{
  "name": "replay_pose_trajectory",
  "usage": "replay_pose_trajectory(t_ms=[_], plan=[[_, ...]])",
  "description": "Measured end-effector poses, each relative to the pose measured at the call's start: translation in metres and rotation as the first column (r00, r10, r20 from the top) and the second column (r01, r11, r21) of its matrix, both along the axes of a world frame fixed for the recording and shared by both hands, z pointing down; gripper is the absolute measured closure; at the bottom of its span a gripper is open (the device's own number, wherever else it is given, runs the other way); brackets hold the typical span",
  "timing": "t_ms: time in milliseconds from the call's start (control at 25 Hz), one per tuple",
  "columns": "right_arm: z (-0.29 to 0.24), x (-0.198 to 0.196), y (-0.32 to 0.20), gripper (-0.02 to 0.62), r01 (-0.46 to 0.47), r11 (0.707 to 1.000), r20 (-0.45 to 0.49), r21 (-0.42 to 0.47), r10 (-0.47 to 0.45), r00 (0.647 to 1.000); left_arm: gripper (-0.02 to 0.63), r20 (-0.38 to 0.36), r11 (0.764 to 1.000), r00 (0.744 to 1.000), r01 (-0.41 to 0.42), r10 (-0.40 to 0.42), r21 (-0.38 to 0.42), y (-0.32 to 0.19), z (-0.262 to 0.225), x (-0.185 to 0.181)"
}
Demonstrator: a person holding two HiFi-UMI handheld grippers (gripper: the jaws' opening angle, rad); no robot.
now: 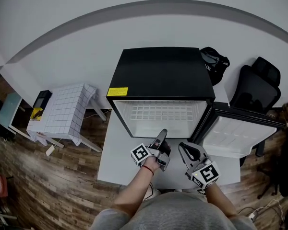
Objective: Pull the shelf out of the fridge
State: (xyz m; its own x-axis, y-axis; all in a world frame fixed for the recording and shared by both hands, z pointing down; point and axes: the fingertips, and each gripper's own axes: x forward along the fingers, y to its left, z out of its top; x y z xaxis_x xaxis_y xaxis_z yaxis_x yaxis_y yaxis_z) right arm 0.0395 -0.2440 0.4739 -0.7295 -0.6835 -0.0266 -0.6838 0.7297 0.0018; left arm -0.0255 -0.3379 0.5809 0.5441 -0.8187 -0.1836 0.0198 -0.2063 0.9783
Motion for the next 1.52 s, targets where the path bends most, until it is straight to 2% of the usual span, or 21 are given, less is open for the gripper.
replay_pose_trajectory(t_ms=[200, 400, 680, 880, 1160, 1520], plan=[[-0.002, 0.001, -0.002, 0.581, -0.002, 1.0, -0.009, 0.004, 0.002, 1.0, 0.425, -0.017, 0.997, 0.998, 0.062, -0.062, -0.036, -0.022, 0.011, -0.01], [-0.006, 0.0, 0.001, 0.581, -0.006, 1.0, -0.022, 0.017, 0.007, 1.0, 0.425, 0.01, 0.997, 0.997, 0.071, -0.071, -0.036, -0.042, 0.018, -0.01], [-0.011, 0.0, 0.008, 0.581, -0.013, 0.999, -0.037, 0.032, 0.014, 0.999, 0.425, 0.019, 0.99, 0.995, 0.102, -0.101, -0.096, -0.063, 0.035, -0.013], [-0.015, 0.004, 0.009, 0.581, -0.044, 0.999, -0.053, 0.026, 0.045, 0.998, 0.425, 0.014, 0.983, 0.991, 0.137, -0.136, -0.124, -0.079, 0.046, -0.02], [-0.016, 0.008, 0.005, 0.581, -0.051, 0.998, -0.056, 0.028, 0.052, 0.997, 0.425, 0.001, 0.98, 0.99, 0.139, -0.14, -0.144, -0.093, 0.055, -0.018], [-0.017, 0.003, 0.007, 0.581, 0.01, 0.999, -0.04, 0.037, -0.009, 0.999, 0.425, 0.011, 0.976, 0.986, 0.169, -0.169, -0.139, -0.119, 0.054, -0.024]])
